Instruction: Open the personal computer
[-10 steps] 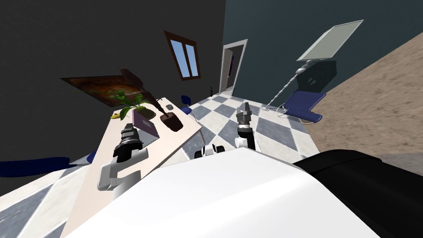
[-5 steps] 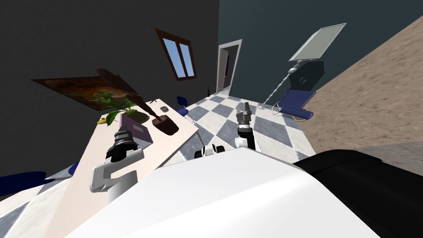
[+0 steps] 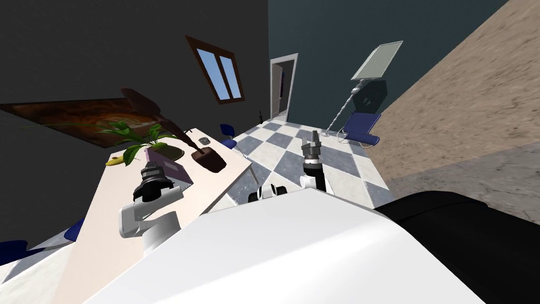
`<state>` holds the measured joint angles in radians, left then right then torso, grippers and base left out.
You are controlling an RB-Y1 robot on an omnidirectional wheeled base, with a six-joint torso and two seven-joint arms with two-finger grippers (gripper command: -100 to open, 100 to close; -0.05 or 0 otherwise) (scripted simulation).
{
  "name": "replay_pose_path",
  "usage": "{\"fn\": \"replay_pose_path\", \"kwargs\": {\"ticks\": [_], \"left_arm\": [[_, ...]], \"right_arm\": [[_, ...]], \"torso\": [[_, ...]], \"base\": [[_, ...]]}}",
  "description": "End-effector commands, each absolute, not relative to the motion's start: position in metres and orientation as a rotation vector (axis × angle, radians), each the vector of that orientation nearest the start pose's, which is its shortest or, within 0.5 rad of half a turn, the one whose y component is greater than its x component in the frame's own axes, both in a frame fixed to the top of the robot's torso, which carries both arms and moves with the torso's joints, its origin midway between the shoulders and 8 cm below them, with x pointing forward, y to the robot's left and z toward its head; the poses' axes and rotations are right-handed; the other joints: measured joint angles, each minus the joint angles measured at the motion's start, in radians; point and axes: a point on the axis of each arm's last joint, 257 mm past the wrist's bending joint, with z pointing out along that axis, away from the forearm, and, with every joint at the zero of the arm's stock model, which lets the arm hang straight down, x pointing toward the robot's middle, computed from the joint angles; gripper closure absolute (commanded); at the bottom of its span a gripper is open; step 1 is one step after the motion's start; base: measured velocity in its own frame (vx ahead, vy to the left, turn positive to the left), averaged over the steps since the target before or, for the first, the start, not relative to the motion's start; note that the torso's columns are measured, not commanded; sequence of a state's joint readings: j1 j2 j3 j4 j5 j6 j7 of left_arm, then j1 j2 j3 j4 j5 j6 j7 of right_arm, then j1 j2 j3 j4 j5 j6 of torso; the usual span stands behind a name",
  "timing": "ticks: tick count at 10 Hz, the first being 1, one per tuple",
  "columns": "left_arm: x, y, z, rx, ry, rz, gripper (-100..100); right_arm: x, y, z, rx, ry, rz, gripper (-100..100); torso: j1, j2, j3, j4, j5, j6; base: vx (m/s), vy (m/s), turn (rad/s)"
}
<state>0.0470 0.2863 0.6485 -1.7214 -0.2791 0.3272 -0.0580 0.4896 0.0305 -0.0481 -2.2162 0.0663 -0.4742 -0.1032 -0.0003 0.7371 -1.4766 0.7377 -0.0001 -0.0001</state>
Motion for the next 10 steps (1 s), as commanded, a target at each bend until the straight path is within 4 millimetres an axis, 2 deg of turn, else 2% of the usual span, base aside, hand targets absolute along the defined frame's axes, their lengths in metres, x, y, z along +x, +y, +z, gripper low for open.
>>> {"fn": "replay_pose_path", "kwargs": {"ticks": [1,3,4,6,10], "left_arm": [[0.402,0.659,-0.138,-1.242,0.973,-0.136,-100],[0.401,0.66,-0.137,-1.245,0.97,-0.133,-100],[0.402,0.655,-0.138,-1.234,0.981,-0.147,100],[0.401,0.643,-0.139,-1.212,1.007,-0.179,100],[0.4,0.625,-0.142,-1.187,1.044,-0.226,100]], "right_arm": [[0.359,-0.294,-0.006,0.742,0.647,1.292,0],[0.359,-0.294,-0.006,0.742,0.647,1.292,0],[0.358,-0.294,-0.006,0.742,0.647,1.291,0],[0.358,-0.295,-0.006,0.742,0.647,1.291,0],[0.358,-0.294,-0.006,0.742,0.647,1.291,0]], "torso": [[0.0,0.0,0.0,0.0,0.0,0.0],[0.0,0.0,0.0,0.0,0.0,-0.001],[-0.001,-0.002,-0.001,0.0,0.0,-0.001],[0.001,-0.004,-0.002,-0.004,0.004,-0.004],[0.004,-0.001,0.0,-0.003,0.006,0.001]], "base": [[-0.099,0.043,-0.253],[-0.06,0.025,-0.076],[0.047,-0.015,0.2],[0.122,-0.045,0.273],[0.08,-0.04,0.142]]}}
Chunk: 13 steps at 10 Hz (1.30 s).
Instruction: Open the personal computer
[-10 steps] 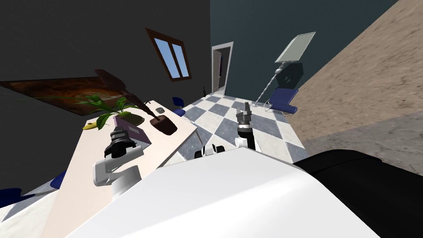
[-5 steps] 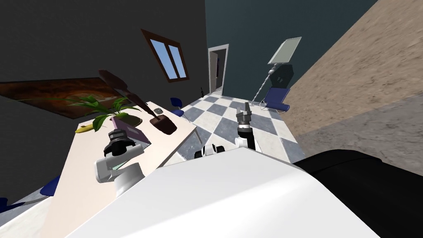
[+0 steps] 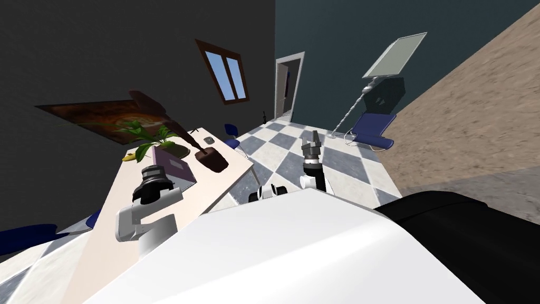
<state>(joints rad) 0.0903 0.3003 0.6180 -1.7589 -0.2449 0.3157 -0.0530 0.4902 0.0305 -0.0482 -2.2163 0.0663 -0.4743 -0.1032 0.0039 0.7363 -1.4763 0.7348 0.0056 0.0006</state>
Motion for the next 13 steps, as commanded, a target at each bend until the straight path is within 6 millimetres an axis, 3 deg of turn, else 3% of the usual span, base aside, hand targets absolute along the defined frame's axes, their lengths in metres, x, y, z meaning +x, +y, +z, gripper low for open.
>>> {"fn": "replay_pose_path", "kwargs": {"ticks": [1,2,8,9,13], "left_arm": [[0.4,0.621,-0.144,-1.182,1.054,-0.239,100],[0.402,0.624,-0.134,-1.167,1.038,-0.233,100],[0.423,0.599,-0.149,-1.336,0.855,-0.543,100],[0.425,0.6,-0.136,-1.296,0.865,-0.528,100],[0.434,0.59,-0.168,-1.406,0.723,-0.714,100]], "right_arm": [[0.358,-0.294,-0.006,0.742,0.647,1.291,0],[0.358,-0.294,-0.006,0.742,0.647,1.291,0],[0.359,-0.294,-0.006,0.742,0.647,1.291,0],[0.359,-0.294,-0.006,0.742,0.647,1.291,0],[0.359,-0.294,-0.006,0.742,0.647,1.291,0]], "torso": [[-0.001,0.0,0.0,-0.001,0.001,0.0],[-0.001,-0.001,0.0,-0.001,0.001,-0.001],[0.009,0.0,0.0,-0.001,0.003,-0.006],[0.008,-0.002,0.0,-0.003,0.005,-0.006],[0.006,-0.002,-0.001,-0.001,0.002,-0.002]], "base": [[0.066,-0.047,0.123],[0.026,-0.029,0.035],[-0.059,0.131,0.035],[-0.023,0.055,0.001],[-0.07,0.097,0.017]]}}
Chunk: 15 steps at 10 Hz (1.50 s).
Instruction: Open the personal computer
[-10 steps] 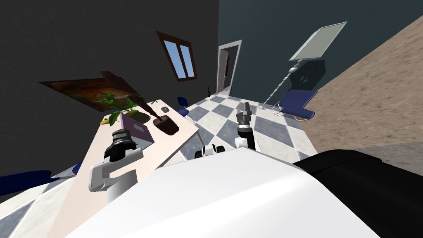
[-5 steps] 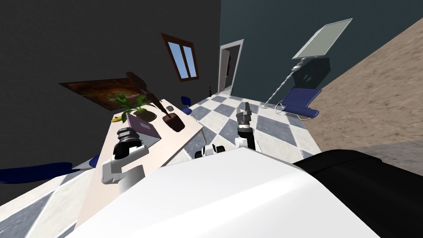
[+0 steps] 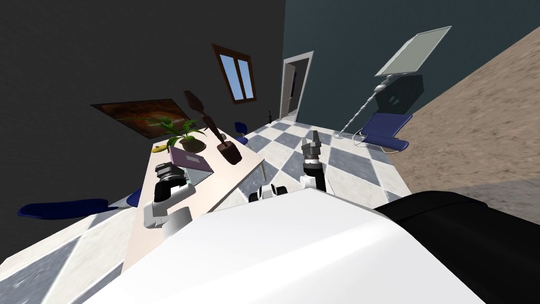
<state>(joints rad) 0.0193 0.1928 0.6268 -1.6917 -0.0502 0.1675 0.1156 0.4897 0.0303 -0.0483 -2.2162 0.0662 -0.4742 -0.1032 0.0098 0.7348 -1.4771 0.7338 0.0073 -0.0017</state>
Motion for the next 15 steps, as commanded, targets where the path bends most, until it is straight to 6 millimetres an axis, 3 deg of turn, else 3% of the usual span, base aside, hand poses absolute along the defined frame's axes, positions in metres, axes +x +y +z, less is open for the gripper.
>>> {"fn": "replay_pose_path", "kwargs": {"ticks": [1,5,6,10,12,13,15], "left_arm": [[0.435,0.587,-0.176,-1.428,0.694,-0.748,100],[0.44,0.575,-0.205,-1.516,0.566,-0.88,100],[0.441,0.58,-0.192,-1.487,0.581,-0.856,100],[0.445,0.555,-0.23,-1.56,0.466,-0.996,100],[0.445,0.549,-0.238,-1.57,0.432,-1.03,100],[0.448,0.559,-0.225,-1.567,0.45,-1.01,-100],[0.449,0.561,-0.22,-1.567,0.45,-1.01,-100]], "right_arm": [[0.359,-0.294,-0.006,0.742,0.647,1.291,0],[0.359,-0.294,-0.006,0.742,0.647,1.291,0],[0.359,-0.294,-0.006,0.742,0.647,1.291,0],[0.358,-0.294,-0.006,0.742,0.647,1.291,0],[0.359,-0.294,-0.006,0.742,0.647,1.291,0],[0.358,-0.294,-0.006,0.742,0.647,1.291,0],[0.359,-0.294,-0.006,0.742,0.647,1.292,0]], "torso": [[-0.001,-0.002,-0.001,0.0,0.0,0.001],[-0.006,-0.006,-0.004,-0.002,-0.001,0.007],[-0.009,-0.006,-0.004,-0.002,-0.002,0.009],[-0.01,0.002,0.001,0.003,-0.005,0.004],[-0.012,0.003,0.001,0.005,-0.008,0.003],[-0.013,0.003,0.001,0.004,-0.008,0.003],[-0.014,0.003,0.001,0.004,-0.008,0.002]], "base": [[-0.058,0.072,0.029],[-0.061,0.091,0.03],[-0.031,0.041,0.012],[-0.022,0.083,0.001],[-0.021,0.059,-0.01],[-0.022,0.016,-0.004],[-0.01,-0.025,0.0]]}}
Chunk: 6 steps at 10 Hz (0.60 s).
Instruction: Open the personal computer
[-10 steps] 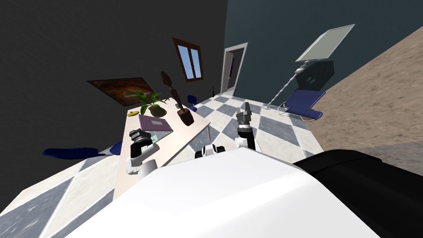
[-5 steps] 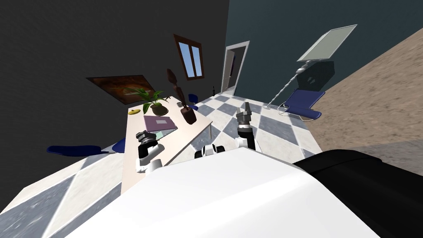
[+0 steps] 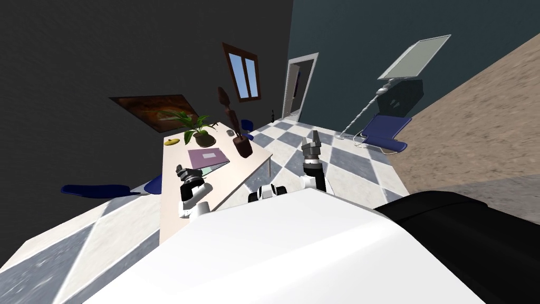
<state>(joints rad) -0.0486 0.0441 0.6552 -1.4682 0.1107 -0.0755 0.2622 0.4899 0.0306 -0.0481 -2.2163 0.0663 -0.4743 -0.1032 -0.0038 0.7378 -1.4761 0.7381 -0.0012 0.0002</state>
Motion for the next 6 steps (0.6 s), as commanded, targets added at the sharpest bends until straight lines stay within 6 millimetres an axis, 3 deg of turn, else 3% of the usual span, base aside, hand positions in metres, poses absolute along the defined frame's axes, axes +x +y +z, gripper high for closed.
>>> {"fn": "replay_pose_path", "kwargs": {"ticks": [1,6], "left_arm": [[0.451,0.563,-0.214,-1.567,0.449,-1.009,-100],[0.457,0.574,-0.187,-1.569,0.447,-1.008,-100]], "right_arm": [[0.358,-0.294,-0.006,0.742,0.647,1.292,0],[0.359,-0.294,-0.006,0.742,0.647,1.292,0]], "torso": [[0.001,0.0,0.0,0.001,0.0,0.0],[0.003,0.002,0.001,0.001,0.0,0.0]], "base": [[-0.011,-0.028,-0.002],[-0.015,-0.018,-0.003]]}}
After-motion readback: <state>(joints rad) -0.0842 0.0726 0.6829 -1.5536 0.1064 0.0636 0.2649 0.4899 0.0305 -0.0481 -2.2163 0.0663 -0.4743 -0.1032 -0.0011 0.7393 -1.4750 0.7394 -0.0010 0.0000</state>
